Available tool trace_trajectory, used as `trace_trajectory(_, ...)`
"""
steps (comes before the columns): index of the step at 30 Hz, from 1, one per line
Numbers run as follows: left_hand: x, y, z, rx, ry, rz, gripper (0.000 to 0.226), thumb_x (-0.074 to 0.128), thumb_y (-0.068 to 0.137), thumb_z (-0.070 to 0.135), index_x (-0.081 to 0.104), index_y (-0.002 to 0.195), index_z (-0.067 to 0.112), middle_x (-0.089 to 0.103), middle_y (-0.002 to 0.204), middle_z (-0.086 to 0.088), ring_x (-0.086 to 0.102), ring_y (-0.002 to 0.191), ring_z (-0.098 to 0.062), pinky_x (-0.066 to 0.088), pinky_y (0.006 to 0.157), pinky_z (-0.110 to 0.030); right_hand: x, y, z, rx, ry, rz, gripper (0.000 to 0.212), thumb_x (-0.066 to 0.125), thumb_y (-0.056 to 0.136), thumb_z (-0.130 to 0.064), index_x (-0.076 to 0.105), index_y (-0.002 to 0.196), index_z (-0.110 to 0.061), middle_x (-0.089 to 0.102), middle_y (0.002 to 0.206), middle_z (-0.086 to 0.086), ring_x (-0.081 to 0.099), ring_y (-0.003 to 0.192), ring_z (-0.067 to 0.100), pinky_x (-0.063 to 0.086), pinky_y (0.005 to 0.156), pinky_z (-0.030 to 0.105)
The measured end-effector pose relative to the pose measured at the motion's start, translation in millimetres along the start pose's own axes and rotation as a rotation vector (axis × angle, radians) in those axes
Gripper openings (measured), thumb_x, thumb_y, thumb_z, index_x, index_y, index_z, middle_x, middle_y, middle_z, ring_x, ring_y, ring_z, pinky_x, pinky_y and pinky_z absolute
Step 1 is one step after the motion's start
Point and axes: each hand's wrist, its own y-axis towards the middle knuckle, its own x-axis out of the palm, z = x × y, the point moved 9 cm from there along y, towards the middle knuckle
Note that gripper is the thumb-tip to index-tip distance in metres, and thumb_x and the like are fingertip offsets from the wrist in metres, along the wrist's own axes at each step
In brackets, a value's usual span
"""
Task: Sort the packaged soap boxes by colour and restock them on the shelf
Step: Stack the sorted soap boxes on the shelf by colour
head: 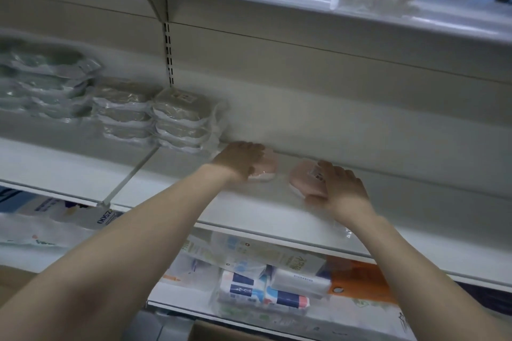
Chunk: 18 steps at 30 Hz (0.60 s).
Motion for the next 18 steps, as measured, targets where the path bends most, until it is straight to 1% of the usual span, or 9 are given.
trace_trajectory(3,13,25,-7,0.051,0.078,0.050,0.055,0.050,0.095,0.015,0.032,0.147,0.021,0.035,0.150,-0.002,0.033,0.136,-0.024,0.023,0.109,-0.032,2,12,12,0.000,0.020,0.005,0.079,0.073,0.077,-0.049,0.036,0.141,-0.022,0.052,0.132,0.007,0.050,0.117,0.032,0.042,0.091,0.037)
trace_trajectory(6,16,34,-9,0.052,0.079,0.089,0.059,0.044,0.092,0.002,0.036,0.146,0.022,0.035,0.151,-0.001,0.031,0.137,-0.027,0.025,0.110,-0.037,1,28,14,-0.063,0.067,0.035,0.075,0.077,0.074,-0.043,0.043,0.137,-0.021,0.053,0.131,0.007,0.050,0.115,0.034,0.040,0.092,0.037)
trace_trajectory(8,13,34,-8,0.067,0.056,0.156,0.060,0.032,0.085,0.002,0.046,0.141,0.018,0.044,0.145,-0.007,0.039,0.132,-0.036,0.032,0.108,-0.045,4,41,9,-0.131,0.123,0.034,0.076,0.081,0.071,-0.036,0.048,0.136,-0.019,0.053,0.131,0.009,0.050,0.116,0.035,0.040,0.096,0.039)
trace_trajectory(10,18,37,-14,0.080,0.022,0.227,0.067,0.020,0.075,0.011,0.059,0.130,0.015,0.056,0.133,-0.012,0.051,0.120,-0.043,0.043,0.099,-0.052,7,57,3,-0.198,0.180,0.029,0.075,0.085,0.068,-0.029,0.051,0.134,-0.015,0.054,0.129,0.010,0.051,0.117,0.035,0.040,0.097,0.040)
trace_trajectory(12,26,39,-20,0.069,0.069,0.247,0.060,0.029,0.074,0.009,0.065,0.121,0.015,0.063,0.123,-0.011,0.060,0.108,-0.043,0.052,0.089,-0.051,14,71,-2,-0.234,0.194,0.016,0.072,0.085,0.067,-0.025,0.053,0.131,-0.013,0.056,0.128,0.010,0.052,0.117,0.035,0.041,0.097,0.041)
trace_trajectory(14,23,36,-17,0.054,0.134,0.258,0.043,0.053,0.074,0.012,0.069,0.114,0.018,0.067,0.116,-0.008,0.065,0.098,-0.038,0.056,0.079,-0.044,21,79,-4,-0.247,0.166,0.022,0.063,0.079,0.071,-0.024,0.055,0.128,-0.014,0.057,0.126,0.008,0.054,0.117,0.035,0.043,0.092,0.042)
trace_trajectory(15,21,36,-15,0.045,0.161,0.275,0.039,0.056,0.075,0.019,0.070,0.111,0.020,0.068,0.113,-0.007,0.066,0.095,-0.036,0.056,0.076,-0.042,24,80,-6,-0.246,0.142,0.030,0.058,0.073,0.074,-0.025,0.055,0.128,-0.014,0.057,0.127,0.007,0.053,0.119,0.034,0.043,0.090,0.043)
trace_trajectory(16,20,37,-14,0.035,0.177,0.291,0.038,0.051,0.075,0.024,0.071,0.108,0.021,0.069,0.111,-0.005,0.067,0.092,-0.034,0.056,0.073,-0.040,27,80,-8,-0.246,0.113,0.039,0.056,0.066,0.077,-0.025,0.053,0.130,-0.015,0.055,0.131,0.006,0.051,0.123,0.034,0.041,0.092,0.043)
trace_trajectory(18,20,35,-14,0.003,0.181,0.283,0.042,0.043,0.075,0.027,0.070,0.106,0.023,0.069,0.108,-0.004,0.067,0.089,-0.032,0.055,0.071,-0.039,33,80,-13,-0.230,0.061,0.031,0.058,0.058,0.086,-0.022,0.044,0.142,-0.017,0.044,0.146,0.006,0.037,0.137,0.032,0.032,0.105,0.045)
